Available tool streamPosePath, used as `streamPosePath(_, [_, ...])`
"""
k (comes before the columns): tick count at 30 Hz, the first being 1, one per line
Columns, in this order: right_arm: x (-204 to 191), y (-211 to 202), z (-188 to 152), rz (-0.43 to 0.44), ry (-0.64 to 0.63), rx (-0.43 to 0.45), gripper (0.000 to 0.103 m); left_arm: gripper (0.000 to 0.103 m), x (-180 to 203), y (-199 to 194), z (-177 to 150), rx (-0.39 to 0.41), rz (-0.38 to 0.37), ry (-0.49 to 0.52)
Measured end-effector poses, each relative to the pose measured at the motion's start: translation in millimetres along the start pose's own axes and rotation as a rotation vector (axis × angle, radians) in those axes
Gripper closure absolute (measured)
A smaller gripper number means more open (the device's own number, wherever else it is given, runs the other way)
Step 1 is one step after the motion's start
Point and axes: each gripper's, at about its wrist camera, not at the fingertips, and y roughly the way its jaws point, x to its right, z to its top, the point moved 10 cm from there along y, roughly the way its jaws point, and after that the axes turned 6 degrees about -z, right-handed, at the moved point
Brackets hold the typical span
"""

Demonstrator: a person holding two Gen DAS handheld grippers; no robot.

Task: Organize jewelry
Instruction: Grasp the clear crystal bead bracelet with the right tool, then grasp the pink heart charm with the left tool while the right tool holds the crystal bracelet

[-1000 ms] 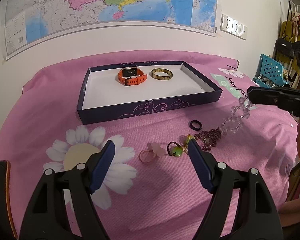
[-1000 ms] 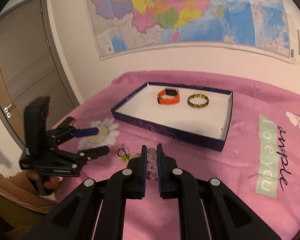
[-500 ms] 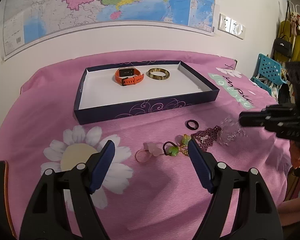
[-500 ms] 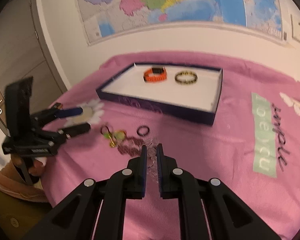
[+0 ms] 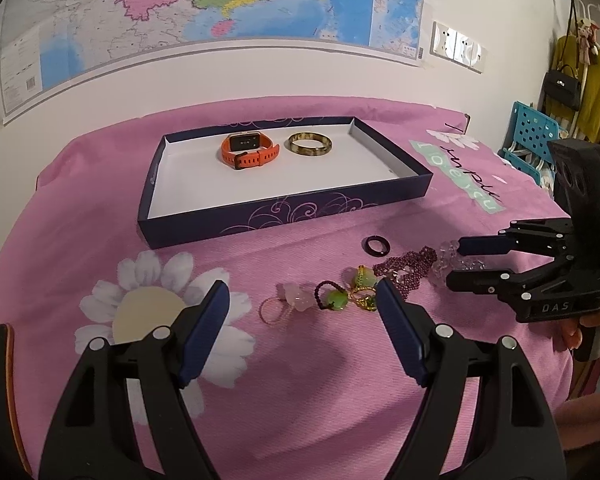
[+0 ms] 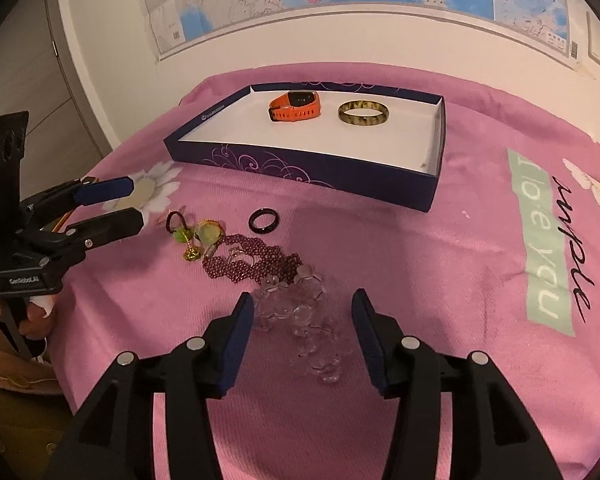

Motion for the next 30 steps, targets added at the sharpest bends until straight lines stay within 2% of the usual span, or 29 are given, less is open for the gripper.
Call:
streamPosePath(2, [-1, 1, 1, -0.01, -0.007, 0.003, 0.057, 0.028, 1, 1, 0, -0.003, -0.001, 0.003])
streamPosePath(6, [-1, 1, 0, -0.043, -0.035, 0.0, 0.08, 0.027, 1, 1, -1, -0.004, 0.0, 0.002])
streamPosePath(8, [0, 0, -1, -0.039, -0.027, 0.001, 0.086, 0.027, 1, 1, -1, -0.005, 0.0, 0.002])
streamPosePath(15, [4, -5, 2, -0.013, 0.013, 0.019, 0.09, 0.027, 3, 1, -1, -0.008, 0.001, 0.009])
streamPosePath(30, [3, -26, 21, 0.037, 0.059, 0.098, 0.09, 0.027, 10, 1, -3, -0.012, -0.013, 0.031])
